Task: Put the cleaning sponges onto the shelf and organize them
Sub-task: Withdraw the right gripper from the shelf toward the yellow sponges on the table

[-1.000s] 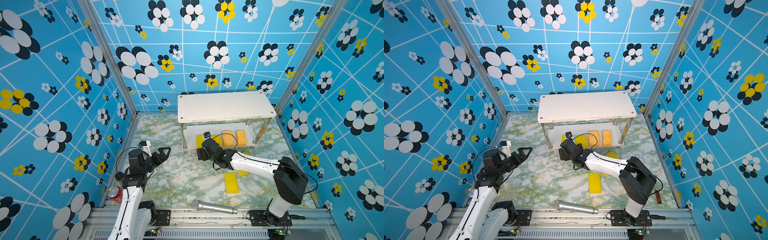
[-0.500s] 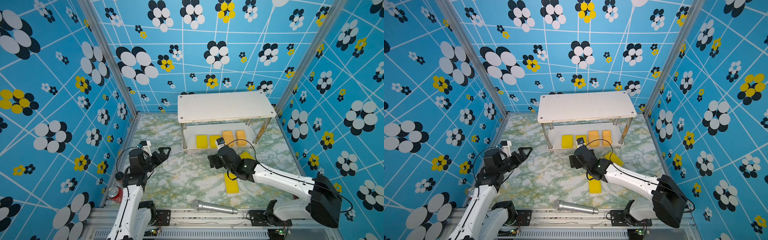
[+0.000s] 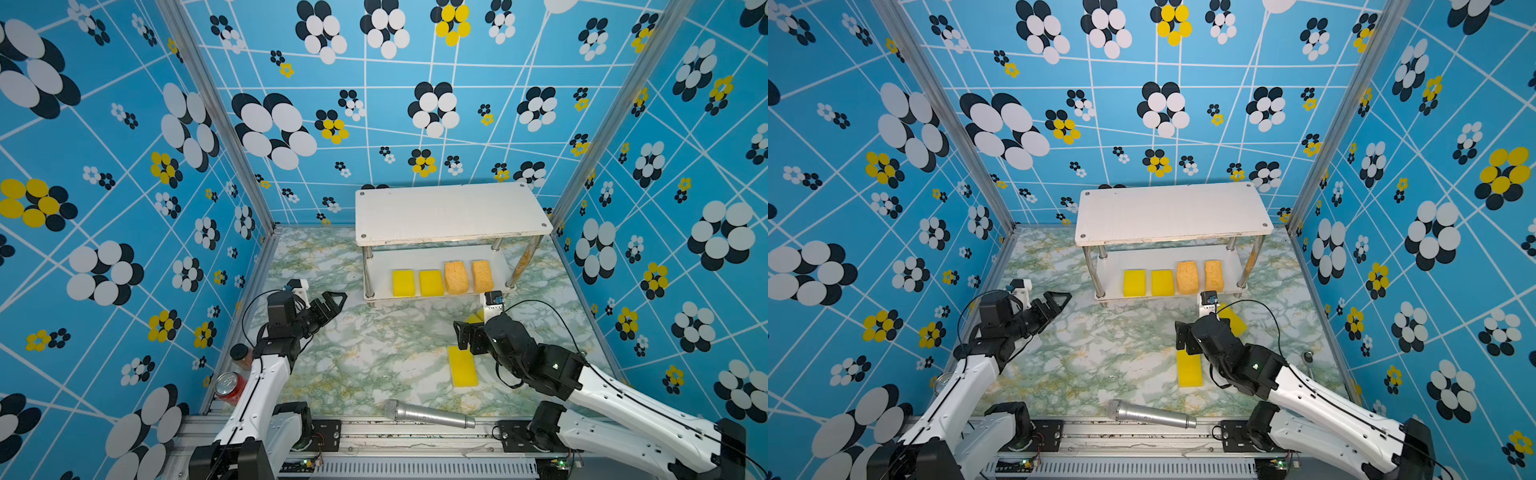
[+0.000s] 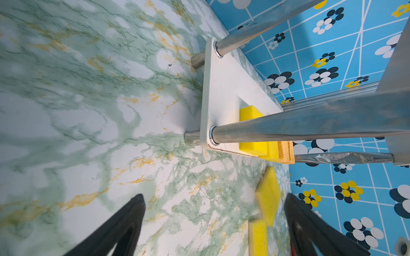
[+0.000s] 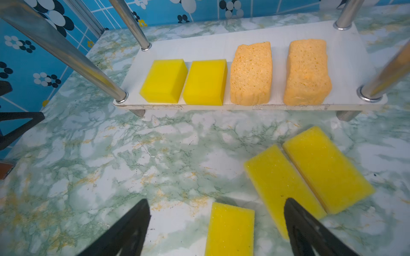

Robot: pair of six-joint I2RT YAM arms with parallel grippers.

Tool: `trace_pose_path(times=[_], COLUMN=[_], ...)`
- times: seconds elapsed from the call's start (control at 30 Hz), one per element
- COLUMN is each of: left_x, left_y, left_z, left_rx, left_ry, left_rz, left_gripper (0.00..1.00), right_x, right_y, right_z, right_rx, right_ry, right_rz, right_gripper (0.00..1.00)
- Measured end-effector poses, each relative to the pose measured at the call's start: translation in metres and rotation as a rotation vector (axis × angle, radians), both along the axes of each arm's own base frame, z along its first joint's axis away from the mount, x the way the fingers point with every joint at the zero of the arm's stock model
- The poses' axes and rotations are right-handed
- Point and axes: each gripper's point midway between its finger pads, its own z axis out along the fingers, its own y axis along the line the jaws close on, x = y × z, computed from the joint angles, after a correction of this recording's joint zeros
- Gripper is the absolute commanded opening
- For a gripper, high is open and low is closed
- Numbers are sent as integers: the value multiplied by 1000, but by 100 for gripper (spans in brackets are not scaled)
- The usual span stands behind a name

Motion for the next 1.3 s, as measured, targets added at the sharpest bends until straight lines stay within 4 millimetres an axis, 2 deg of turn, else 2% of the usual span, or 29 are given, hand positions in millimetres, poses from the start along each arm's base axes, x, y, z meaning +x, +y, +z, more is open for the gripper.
trace_pose_path(times=[0.2, 0.37, 0.53, 0.97, 1.3], left_x=[8, 13, 14, 18, 22], left_y=[-14, -18, -17, -12, -30], left_z=[1, 5, 7, 12, 16], left_rx=[14, 22, 30, -2, -85], left_ry=[6, -7, -14, 0, -30], left_rz=[-38, -44, -38, 53, -9], left_gripper=[99, 99, 99, 99, 99], right_x=[-11, -14, -13, -14, -21], right_y=[-23, -29, -29, -25, -12], right_z=[-8, -15, -20, -54, -78], right_rx=[23, 21, 14, -38, -85], right_ry=[15, 30, 45, 127, 184], right_rz=[-61, -90, -102, -134, -125], right_gripper=[96, 96, 96, 96, 96])
